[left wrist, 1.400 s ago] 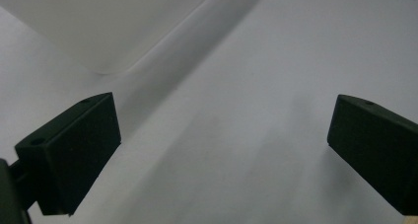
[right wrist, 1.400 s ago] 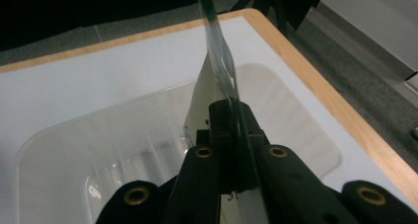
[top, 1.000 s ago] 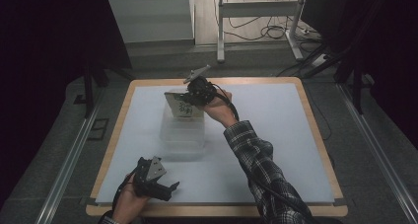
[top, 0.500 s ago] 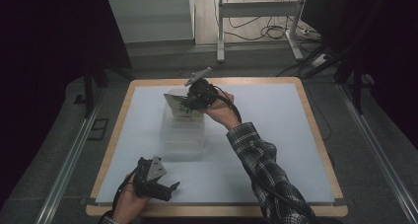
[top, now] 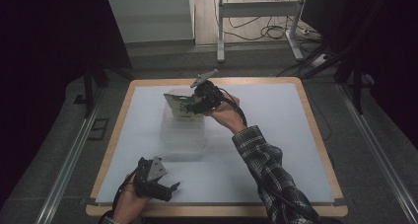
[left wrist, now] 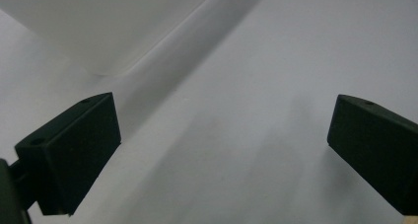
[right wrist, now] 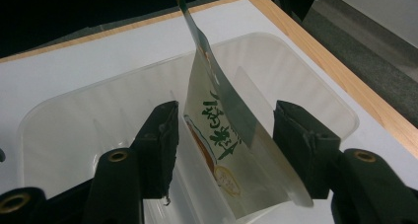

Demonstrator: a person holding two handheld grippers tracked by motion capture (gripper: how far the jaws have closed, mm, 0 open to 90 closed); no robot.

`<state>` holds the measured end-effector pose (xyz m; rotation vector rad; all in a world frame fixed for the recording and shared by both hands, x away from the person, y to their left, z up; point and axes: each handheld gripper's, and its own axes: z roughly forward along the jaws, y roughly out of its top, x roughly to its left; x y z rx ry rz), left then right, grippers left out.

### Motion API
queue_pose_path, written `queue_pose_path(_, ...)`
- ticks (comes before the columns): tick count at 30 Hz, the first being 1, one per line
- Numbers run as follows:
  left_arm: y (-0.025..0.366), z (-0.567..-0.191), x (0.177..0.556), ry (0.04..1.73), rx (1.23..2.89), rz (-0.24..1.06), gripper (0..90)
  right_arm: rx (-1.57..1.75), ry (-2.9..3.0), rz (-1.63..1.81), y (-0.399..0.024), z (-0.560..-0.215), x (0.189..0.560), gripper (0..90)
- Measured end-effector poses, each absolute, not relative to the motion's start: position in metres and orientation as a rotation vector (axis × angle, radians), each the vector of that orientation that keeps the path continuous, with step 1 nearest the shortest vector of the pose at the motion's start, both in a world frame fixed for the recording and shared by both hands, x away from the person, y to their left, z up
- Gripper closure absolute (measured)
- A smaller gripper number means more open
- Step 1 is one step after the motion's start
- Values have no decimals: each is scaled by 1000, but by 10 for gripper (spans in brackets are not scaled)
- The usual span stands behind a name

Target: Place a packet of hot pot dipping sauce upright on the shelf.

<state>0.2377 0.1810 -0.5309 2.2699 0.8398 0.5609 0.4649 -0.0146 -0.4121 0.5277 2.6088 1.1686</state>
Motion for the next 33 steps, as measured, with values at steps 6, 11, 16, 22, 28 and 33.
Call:
queue_pose_path(6,181,-531,238,840,2271,559,0,533,2604,1179,-19,-410,461,368)
queue_pose_path(11,180,-531,237,840,2271,558,0,537,2600,1187,-24,-410,459,325)
queue_pose_path(16,181,-531,238,839,2271,561,0,551,2593,1184,-28,-410,457,303)
queue_pose_path(22,180,-531,237,843,2258,555,0,554,2586,1203,-35,-408,452,273)
queue_pose_path(28,180,-531,237,843,2259,556,0,549,2583,1210,-40,-408,450,232)
queue_pose_path(33,180,-531,238,838,2268,558,0,561,2589,1226,-46,-410,447,189)
